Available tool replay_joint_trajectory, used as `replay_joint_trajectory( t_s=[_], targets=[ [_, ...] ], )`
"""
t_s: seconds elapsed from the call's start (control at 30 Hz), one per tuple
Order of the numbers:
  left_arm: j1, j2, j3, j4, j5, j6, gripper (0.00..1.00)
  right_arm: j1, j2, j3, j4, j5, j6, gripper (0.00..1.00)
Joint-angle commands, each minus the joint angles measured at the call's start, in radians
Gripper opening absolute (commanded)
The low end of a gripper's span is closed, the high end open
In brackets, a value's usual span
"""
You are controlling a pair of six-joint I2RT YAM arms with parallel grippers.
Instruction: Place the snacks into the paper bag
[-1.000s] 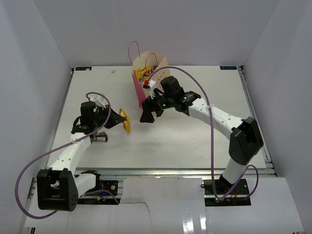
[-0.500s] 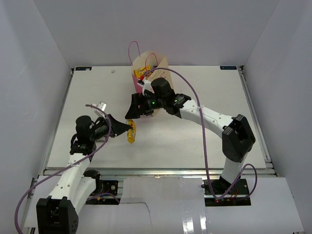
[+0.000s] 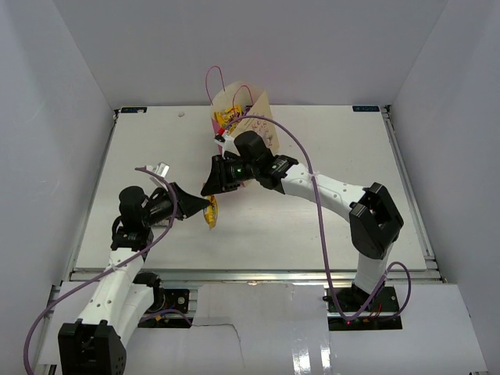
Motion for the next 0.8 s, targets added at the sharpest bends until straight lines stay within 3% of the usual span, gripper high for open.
replay_joint_trajectory(
  t_s=[0.0,0.1,0.13,0.23,0.27,0.37,0.53,0.57,0.67,0.7,0.77],
  targets=[
    [0.001,-0.028,0.029,0.031,0.013,-0.011,0.14,0.004,-0.017,0.008,0.054,-0.012,0.002,0.23],
    [0.001,-0.048,0.043,0.020,0.006,-0.017,0.33,0.004,-0.035,0.019,0.062,-0.024,-0.036,0.08],
    [0.001,-0.054,0.051,0.011,-0.002,-0.016,0.42,0.004,-0.040,0.022,0.064,-0.026,-0.048,0.08],
    [0.001,-0.099,0.107,-0.071,-0.033,0.016,0.52,0.001,-0.067,0.046,0.071,-0.044,-0.125,0.08],
    [0.001,-0.129,0.129,-0.154,-0.083,0.045,0.62,-0.005,-0.073,0.056,0.076,-0.056,-0.158,0.08],
    [0.001,-0.200,0.227,-0.327,-0.242,0.087,0.73,-0.024,-0.098,0.129,0.088,-0.108,-0.332,0.08],
    [0.001,-0.266,0.304,-0.548,-0.543,0.086,0.83,-0.062,-0.040,0.388,0.044,-0.092,-0.530,0.08],
    [0.003,-0.265,0.301,-0.597,-0.586,0.073,0.83,-0.067,-0.023,0.501,0.035,-0.064,-0.586,0.08],
    [0.001,-0.226,0.282,-0.659,-0.711,-0.009,0.83,-0.068,0.049,0.658,0.068,0.100,-0.692,0.08],
    [0.001,-0.211,0.273,-0.670,-0.744,-0.034,0.83,-0.070,0.074,0.671,0.099,0.219,-0.714,0.08],
    [0.003,-0.170,0.265,-0.688,-0.772,-0.098,0.83,-0.068,0.094,0.674,0.261,0.346,-0.769,0.08]
  ],
)
